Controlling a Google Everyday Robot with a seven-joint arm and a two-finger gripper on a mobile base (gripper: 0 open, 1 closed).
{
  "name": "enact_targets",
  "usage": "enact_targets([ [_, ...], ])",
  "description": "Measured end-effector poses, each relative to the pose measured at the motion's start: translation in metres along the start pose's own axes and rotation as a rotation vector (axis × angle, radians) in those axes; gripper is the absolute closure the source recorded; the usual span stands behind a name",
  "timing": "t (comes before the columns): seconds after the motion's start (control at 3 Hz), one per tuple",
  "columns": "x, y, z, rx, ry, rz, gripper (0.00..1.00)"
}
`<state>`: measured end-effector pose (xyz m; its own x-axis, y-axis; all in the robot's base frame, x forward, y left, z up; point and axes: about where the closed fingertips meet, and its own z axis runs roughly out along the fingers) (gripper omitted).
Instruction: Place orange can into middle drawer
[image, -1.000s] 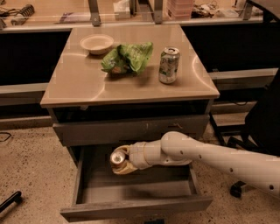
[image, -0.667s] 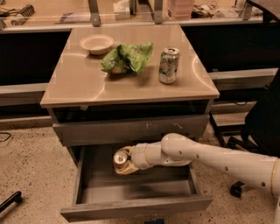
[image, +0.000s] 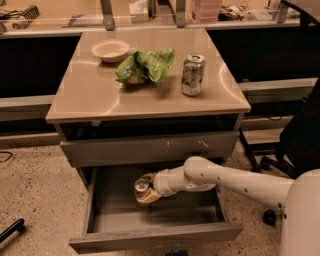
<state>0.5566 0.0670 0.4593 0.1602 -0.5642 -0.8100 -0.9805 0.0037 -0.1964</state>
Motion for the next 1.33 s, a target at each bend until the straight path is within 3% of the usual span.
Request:
enact_targets([
  [1.0,0.034,0.016,0.016,-0.006,0.001,0.013,1.00],
  [1.33,0.034,0.016,0.016,-0.006,0.001,0.013,0.81],
])
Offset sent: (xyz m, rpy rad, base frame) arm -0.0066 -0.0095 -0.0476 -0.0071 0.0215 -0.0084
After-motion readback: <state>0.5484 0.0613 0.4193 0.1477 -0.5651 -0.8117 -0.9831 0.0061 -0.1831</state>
